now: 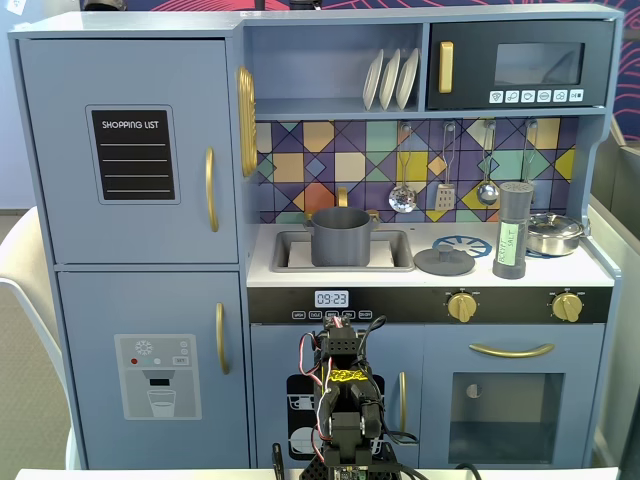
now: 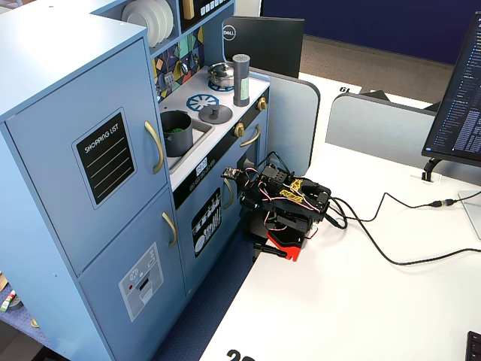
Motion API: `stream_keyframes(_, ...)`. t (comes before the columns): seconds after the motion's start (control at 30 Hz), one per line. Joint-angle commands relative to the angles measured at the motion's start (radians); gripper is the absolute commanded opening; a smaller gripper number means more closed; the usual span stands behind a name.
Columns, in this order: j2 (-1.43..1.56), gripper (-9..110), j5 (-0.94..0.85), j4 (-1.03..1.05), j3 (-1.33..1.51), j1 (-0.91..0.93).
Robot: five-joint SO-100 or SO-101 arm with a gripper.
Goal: Put salt in the gray recipient
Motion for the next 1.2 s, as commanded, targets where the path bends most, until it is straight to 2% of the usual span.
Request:
stream_keyframes(0.0, 0.003, 0, -0.017, -0.006, -0.011, 0.021)
stream_keyframes(0.33, 0.003, 0, -0.003, -0.014, -0.011, 0.031)
stream_keyframes(0.4, -0.002, 0, 0.008, -0.044, -0.034, 0.078)
stream_keyframes(0.5, -0.097, 0, 0.005, -0.101, -0.192, 0.164)
stream_keyframes(0.67, -0.304, 0, 0.002, -0.114, -0.614, 0.399)
stream_keyframes(0.83, -0.434, 0, -0.123, -0.279, -0.897, 0.640)
stream_keyframes(0.93, -0.514, 0, -0.137, -0.422, -1.015, 0.744)
stream_keyframes(1.17, -0.710, 2, -0.126, -0.801, -1.112, 0.848)
